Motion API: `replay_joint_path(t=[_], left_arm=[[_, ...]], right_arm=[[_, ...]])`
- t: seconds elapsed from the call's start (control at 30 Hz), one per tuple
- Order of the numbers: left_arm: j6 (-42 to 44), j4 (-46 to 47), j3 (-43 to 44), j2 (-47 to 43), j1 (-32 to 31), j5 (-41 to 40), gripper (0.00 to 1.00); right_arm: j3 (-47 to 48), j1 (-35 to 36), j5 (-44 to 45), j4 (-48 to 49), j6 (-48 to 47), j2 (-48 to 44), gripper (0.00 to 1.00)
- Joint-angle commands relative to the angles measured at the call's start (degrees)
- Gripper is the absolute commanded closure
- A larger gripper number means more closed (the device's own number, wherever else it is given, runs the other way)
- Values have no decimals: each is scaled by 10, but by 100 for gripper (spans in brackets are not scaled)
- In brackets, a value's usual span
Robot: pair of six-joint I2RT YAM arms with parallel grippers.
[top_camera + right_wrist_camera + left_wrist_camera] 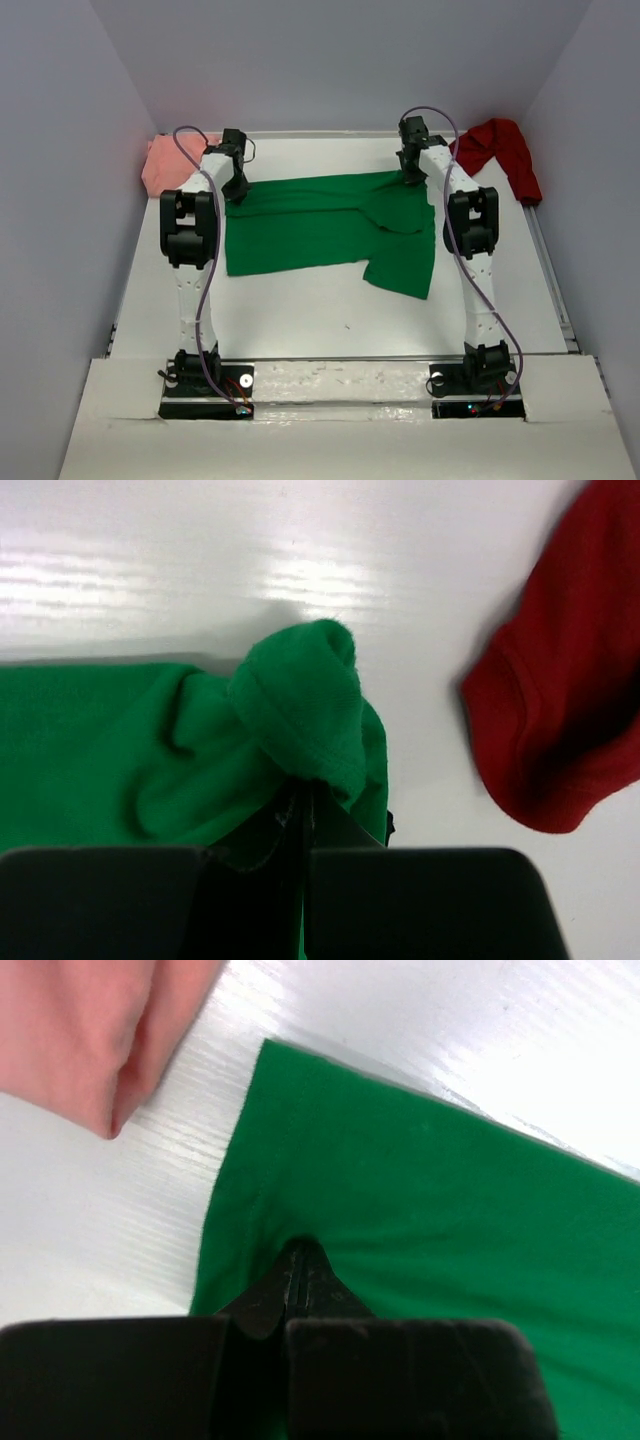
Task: Fold and stack the t-shirts
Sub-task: Flatten the tshirt out
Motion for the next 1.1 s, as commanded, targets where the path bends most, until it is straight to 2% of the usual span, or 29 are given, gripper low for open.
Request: replay_joint_path(t=[0.0, 0.27, 0.37, 0.47, 0.5, 0.6, 0.73, 0.77, 0.87, 0.97, 1.07], left_arm=[[21, 5, -33, -73, -18, -80, 100], [9, 66, -80, -202, -66, -155, 100], [15, 100, -100, -262, -74, -168, 94], [11, 87, -99, -288, -75, -167, 91], [12, 80, -97, -292, -76, -163, 90], [5, 36, -97, -294, -76, -141, 89], [4, 12, -147, -306, -77, -115, 85], [5, 11, -176, -315, -77, -107, 82], [-2, 9, -221, -333, -77, -91, 72], [0, 22, -287, -374, -74, -3, 64], [-11, 42, -342, -419, -65, 52, 58]], right_arm=[[-71, -11, -37, 68, -23, -69, 100], [-47, -11, -48, 64, -39, -123, 99], [-52, -11, -54, 75, -45, -146, 83], [-62, -6, -54, 76, -44, -170, 70], [-65, -6, -54, 73, -40, -177, 60], [-103, 4, -25, 60, -19, -220, 52], [-218, 15, -27, 59, 17, -311, 50], [-273, 15, -30, 63, 42, -349, 49], [-350, 15, -11, 60, 97, -401, 47], [-436, 22, -15, 44, 163, -471, 47], [-546, 35, -37, 80, 207, -567, 46]])
